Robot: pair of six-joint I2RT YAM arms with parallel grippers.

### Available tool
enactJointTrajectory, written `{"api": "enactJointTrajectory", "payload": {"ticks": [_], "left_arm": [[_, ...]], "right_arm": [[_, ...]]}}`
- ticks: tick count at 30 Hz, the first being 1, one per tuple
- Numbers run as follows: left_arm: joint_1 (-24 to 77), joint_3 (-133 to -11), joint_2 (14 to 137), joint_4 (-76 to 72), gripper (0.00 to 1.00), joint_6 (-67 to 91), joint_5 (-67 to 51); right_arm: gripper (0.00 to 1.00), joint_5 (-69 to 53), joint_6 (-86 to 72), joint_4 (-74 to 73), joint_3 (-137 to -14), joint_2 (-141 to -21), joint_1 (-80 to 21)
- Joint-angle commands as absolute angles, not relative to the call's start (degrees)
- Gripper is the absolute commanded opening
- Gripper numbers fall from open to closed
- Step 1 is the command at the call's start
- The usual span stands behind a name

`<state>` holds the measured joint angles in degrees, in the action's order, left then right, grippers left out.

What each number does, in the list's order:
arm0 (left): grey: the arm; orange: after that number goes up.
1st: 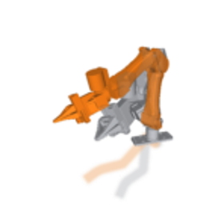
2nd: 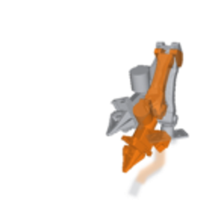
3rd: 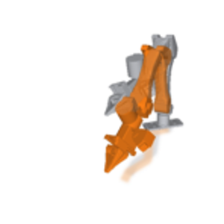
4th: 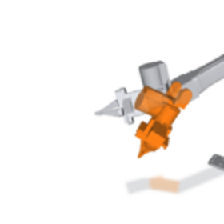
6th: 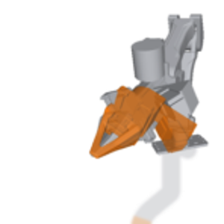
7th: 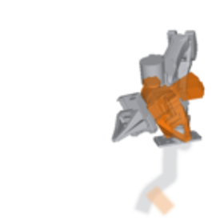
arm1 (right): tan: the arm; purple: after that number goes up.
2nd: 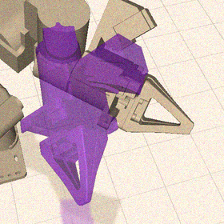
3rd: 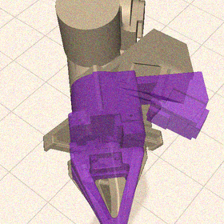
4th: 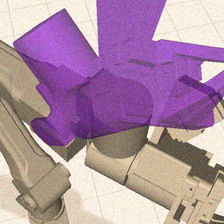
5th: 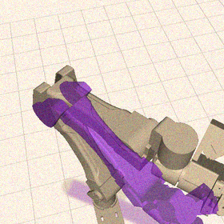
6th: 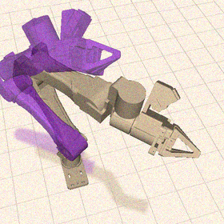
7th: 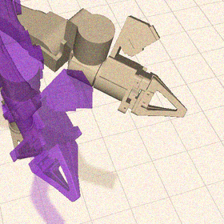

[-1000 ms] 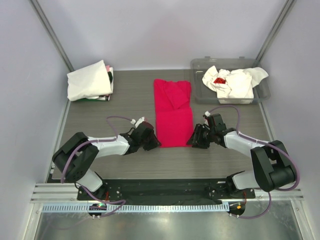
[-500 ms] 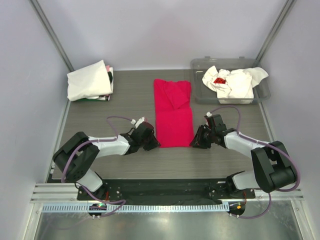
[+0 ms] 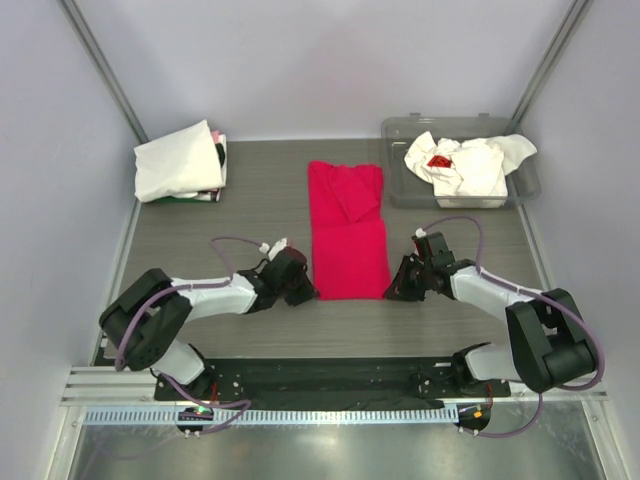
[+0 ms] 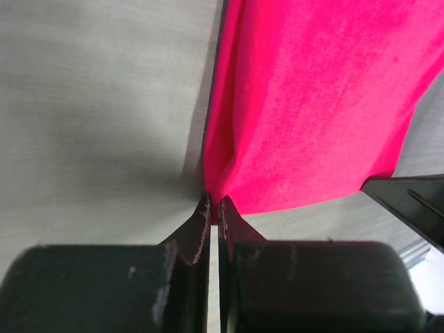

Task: Fold and stack the t-shirts
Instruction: Fold the tshirt

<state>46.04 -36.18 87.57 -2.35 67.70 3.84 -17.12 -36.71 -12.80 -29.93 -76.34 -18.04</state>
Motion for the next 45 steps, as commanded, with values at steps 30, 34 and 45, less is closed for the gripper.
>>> {"api": "enactJointTrajectory", "payload": {"ticks": [30,34,45], "left_arm": [[94.13,-58.95,63.54,54.29,0.0,95.19,42.51],[90.28,-60.38,61.79,53.1,0.0,87.83,44.13],[72.09,-59.5,58.28,47.55,0.0,74.27,37.36]], "right_arm": [[0.01,-3.35,-53.19,-61.7,-51.75,-37.96,-34.98],[0.01,2.1,-49.93,-59.33,-57.21,-45.94,-34.89],[0.01,4.75,-41.67,-51.42,-69.41,-65.81,-34.89]]}}
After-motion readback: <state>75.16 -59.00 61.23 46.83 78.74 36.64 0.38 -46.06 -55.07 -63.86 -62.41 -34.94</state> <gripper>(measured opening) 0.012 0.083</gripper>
